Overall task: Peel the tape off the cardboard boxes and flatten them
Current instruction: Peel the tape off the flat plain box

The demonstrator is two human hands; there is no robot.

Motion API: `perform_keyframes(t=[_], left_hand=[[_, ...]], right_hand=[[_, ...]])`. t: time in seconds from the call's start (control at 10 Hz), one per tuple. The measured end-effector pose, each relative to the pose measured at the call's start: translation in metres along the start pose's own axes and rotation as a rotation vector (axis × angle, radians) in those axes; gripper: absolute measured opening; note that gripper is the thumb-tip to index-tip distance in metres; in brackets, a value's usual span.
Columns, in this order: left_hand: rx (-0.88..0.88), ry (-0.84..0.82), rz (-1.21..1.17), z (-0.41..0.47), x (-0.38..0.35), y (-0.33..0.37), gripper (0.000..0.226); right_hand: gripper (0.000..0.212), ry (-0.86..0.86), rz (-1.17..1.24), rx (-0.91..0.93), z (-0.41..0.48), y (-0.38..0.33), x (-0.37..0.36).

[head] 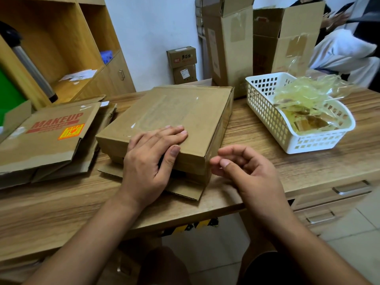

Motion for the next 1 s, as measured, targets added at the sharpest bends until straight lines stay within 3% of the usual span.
perform_keyframes(t=[1.0], left_hand=[[0.008,0.008,0.015,0.0003,0.0002,0.0014,0.035]], right_hand=[[0.021,-0.009,0.008,0.053,-0.0005,0.0004,0.0018]])
Point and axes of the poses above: each hand's wrist, its own z-axis towards the middle knuckle, its own x-axis out of the back of the hand, y = z × x, the point moved 2 cm from there along z, towards the middle knuckle, and after that the axes turned 14 degrees about -x, right-handed, at the moved point
